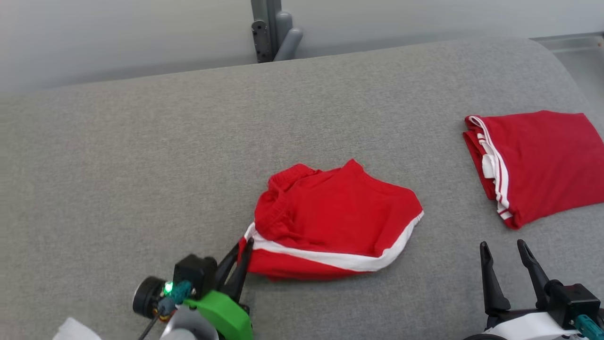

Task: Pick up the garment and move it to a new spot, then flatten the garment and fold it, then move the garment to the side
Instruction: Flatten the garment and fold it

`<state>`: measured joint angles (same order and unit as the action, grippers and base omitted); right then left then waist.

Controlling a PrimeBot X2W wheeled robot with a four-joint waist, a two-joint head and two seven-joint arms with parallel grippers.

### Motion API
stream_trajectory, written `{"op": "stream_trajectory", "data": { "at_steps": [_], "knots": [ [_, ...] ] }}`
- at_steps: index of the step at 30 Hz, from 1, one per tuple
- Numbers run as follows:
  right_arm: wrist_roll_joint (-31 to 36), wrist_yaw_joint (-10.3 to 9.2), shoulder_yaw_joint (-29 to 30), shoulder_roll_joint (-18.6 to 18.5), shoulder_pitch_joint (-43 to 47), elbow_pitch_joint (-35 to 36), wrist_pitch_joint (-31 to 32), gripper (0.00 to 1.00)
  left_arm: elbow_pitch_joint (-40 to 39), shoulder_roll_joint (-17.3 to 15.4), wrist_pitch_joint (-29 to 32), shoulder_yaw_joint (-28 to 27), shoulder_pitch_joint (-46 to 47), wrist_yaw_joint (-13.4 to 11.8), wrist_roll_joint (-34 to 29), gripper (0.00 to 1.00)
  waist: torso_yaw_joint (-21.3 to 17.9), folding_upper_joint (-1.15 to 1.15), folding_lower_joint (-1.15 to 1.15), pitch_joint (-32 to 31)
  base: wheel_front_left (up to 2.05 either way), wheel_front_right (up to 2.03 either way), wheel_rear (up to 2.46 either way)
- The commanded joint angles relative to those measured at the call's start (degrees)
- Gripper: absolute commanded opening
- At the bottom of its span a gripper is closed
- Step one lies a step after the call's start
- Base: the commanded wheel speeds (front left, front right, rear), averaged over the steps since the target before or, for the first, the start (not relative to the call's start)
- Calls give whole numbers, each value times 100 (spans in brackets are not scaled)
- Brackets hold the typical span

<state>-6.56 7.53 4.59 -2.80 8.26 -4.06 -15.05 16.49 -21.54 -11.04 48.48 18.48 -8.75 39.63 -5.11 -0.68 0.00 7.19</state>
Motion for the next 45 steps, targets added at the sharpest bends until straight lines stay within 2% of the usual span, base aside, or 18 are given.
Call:
{"op": "stream_trajectory", "data": {
  "at_steps": [1,4,6,7,8,9,10,15,16,20,33,40,45],
  "knots": [
    [52,-8,4,-17,81,-11,-17,100,-63,-100,-178,-29,-307,-82,-44,0,298,68,0,-96,0,0,0],
    [85,-8,60,-18,84,5,-17,100,-111,-27,-355,-158,-705,-134,-32,0,443,68,0,-108,0,0,0],
    [122,-8,59,-15,104,4,-17,100,-110,27,-403,-209,-868,-78,-138,0,529,68,0,-114,0,0,0],
    [135,-8,79,-18,119,5,-17,100,-124,62,-417,-257,-933,-40,-208,7,571,68,0,-118,0,0,0],
    [144,-8,85,-18,130,4,-17,100,-193,105,-423,-357,-974,-9,-331,36,602,68,0,-117,0,0,0],
    [145,-8,82,-18,136,4,-17,100,-247,166,-419,-460,-1051,29,-391,62,627,68,0,-113,0,0,0],
    [143,-9,82,-16,135,1,-17,100,-247,216,-415,-563,-1160,71,-457,97,648,68,0,-110,0,0,0],
    [146,-9,68,-18,145,-13,-17,100,-176,450,-414,-982,-1373,234,-751,100,700,68,0,-115,0,0,0],
    [149,-9,70,-18,151,-19,-17,100,-144,586,-414,-1212,-1477,314,-873,100,720,68,0,-119,0,0,0],
    [162,-9,75,-17,194,-12,-17,100,-219,766,-414,-1733,-1714,458,-1079,100,737,68,0,-185,0,0,0],
    [415,-9,317,-19,440,492,-17,100,-1390,1164,-408,-3441,-3041,730,-2273,100,805,68,0,-745,0,0,0],
    [587,-9,476,-19,499,509,-17,100,-1432,1459,-408,-4247,-3494,1098,-2908,100,850,68,0,-872,0,0,0],
    [622,-9,510,-17,569,383,-17,100,-1456,1657,-409,-4595,-3554,1340,-3182,100,897,68,0,-894,0,0,0]
  ]
}}
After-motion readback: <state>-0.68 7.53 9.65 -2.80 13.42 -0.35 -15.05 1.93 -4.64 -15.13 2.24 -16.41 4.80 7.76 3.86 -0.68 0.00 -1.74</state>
